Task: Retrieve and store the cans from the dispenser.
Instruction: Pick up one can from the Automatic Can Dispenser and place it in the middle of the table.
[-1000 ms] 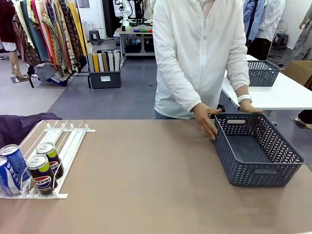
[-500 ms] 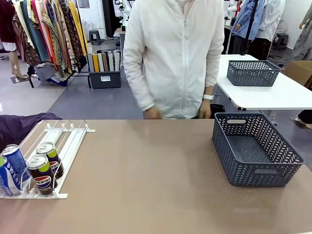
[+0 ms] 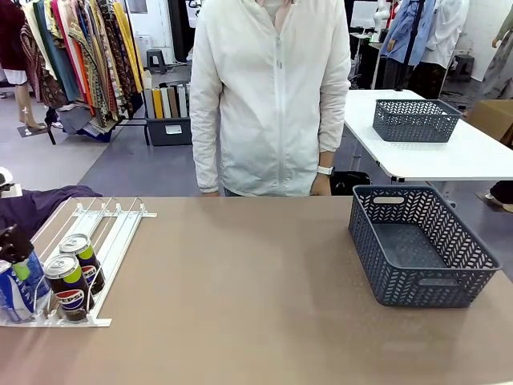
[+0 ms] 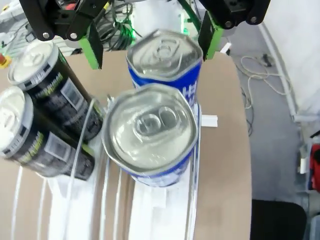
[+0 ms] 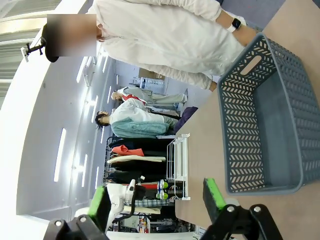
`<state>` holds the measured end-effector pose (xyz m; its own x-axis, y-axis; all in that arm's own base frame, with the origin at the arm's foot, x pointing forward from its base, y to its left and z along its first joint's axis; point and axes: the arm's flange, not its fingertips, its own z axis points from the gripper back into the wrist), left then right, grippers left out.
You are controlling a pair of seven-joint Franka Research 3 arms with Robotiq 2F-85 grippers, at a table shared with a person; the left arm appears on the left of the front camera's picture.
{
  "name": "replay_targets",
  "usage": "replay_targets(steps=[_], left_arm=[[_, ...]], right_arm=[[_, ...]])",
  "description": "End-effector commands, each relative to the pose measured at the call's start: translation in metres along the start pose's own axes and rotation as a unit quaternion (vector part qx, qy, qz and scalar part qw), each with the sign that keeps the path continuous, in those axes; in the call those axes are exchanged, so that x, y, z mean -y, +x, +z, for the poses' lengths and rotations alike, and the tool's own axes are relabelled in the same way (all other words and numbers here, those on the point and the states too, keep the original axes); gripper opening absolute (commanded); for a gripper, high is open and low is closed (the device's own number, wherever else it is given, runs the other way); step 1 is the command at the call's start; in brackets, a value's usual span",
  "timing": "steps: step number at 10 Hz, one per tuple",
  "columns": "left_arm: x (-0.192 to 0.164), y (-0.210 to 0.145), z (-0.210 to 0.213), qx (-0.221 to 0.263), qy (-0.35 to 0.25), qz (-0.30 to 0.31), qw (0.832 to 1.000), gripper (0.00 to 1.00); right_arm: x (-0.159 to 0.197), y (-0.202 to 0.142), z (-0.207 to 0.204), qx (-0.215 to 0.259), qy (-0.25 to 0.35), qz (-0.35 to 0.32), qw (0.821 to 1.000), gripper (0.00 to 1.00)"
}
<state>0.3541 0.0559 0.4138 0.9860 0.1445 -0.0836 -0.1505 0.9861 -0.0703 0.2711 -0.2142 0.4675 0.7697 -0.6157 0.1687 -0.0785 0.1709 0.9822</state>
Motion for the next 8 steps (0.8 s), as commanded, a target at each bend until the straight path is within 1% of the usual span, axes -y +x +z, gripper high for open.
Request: replay_targets(steps=[1, 4, 7, 8], left_arm=[[-0.0035, 0.0099, -0.0104, -0.001, 0.012, 0.029, 1.0, 1.0], [-0.0083, 0.0095, -0.0169, 0.003, 0.007, 0.035, 0.999, 1.0], [-0.0085, 0.0085, -0.0168, -0.003, 0.009, 0.029, 1.0, 1.0], [-0.0088, 0.0079, -0.0171, -0.006, 0.007, 0.024, 1.0, 0.41]], right_arm=[[-0.0034, 0.0025, -0.0011, 0.006, 0.011, 0.007, 1.0, 1.0], [-0.0034, 0.0025, -0.0011, 0.006, 0.011, 0.007, 1.0, 1.0], [-0.0034, 0.0025, -0.0011, 0.006, 0.011, 0.007, 1.0, 1.0], [-0.0034, 0.0025, -0.0011, 0.006, 0.011, 0.007, 1.0, 1.0]])
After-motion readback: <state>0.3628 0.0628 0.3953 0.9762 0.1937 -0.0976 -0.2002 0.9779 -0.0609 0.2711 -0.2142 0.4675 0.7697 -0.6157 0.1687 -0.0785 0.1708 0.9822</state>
